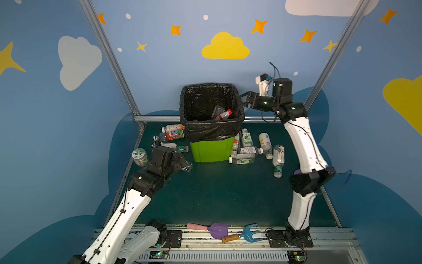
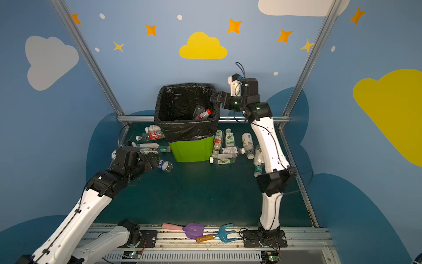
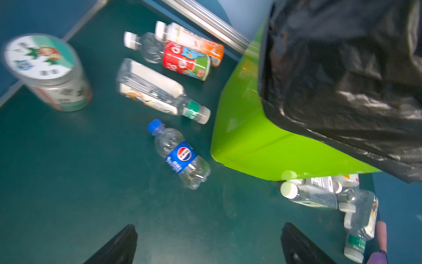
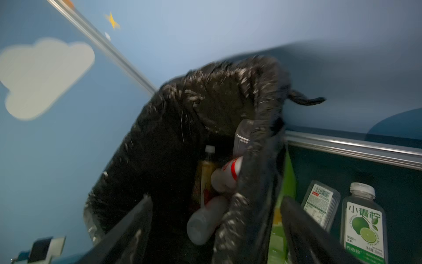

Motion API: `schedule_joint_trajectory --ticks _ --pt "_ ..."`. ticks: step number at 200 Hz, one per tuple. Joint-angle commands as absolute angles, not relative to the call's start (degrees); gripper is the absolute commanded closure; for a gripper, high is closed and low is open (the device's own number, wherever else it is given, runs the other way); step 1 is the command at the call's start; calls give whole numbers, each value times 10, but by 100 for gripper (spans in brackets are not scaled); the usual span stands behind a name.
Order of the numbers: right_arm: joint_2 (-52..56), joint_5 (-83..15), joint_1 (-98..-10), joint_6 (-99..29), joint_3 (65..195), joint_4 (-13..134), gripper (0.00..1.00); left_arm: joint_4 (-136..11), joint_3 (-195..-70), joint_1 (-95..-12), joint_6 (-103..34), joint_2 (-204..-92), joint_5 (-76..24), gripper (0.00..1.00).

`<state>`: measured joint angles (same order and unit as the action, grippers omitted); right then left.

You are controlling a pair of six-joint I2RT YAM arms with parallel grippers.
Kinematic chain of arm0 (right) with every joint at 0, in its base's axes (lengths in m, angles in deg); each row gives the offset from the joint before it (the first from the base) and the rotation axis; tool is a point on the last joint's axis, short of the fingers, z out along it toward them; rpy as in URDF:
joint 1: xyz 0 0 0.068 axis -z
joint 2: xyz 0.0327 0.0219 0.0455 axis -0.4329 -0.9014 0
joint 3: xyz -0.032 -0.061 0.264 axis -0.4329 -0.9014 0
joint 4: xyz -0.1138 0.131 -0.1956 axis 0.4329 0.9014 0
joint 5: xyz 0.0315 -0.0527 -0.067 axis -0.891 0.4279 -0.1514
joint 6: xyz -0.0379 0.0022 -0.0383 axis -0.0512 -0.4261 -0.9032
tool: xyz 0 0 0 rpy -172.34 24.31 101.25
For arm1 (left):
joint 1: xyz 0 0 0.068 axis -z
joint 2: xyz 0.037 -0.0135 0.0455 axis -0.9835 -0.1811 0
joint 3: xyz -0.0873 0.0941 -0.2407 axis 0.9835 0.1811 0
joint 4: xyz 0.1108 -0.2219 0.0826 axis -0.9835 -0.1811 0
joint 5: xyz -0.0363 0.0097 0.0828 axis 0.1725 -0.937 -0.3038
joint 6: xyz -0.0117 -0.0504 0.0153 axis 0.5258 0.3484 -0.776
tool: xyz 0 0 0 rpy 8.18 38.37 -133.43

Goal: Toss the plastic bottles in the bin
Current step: 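Draw the right arm back while the left gripper descends onto the blue-capped Pepsi bottle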

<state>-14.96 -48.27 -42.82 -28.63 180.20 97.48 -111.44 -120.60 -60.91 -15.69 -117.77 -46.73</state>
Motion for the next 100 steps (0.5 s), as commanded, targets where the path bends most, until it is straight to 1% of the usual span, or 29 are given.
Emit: schedule_joint_trajectory --ticks 1,28,55,78,100 --pt "-8 -480 -404 -258 1694 823 15 -1176 -1208 -655 -141 -1163 -462 3" --pt "64 -467 -367 -281 1617 867 16 -1190 -1187 -715 -131 -1174 -398 3" --pt "122 -472 -337 -297 1528 885 16 -1184 -1157 -748 -114 -1194 -353 4" --pt "146 -486 -320 -297 1473 902 16 -1159 -1124 -769 -93 -1209 -303 7" --pt "148 -516 -315 -297 1439 922 16 -1136 -1100 -777 -75 -1220 -273 7"
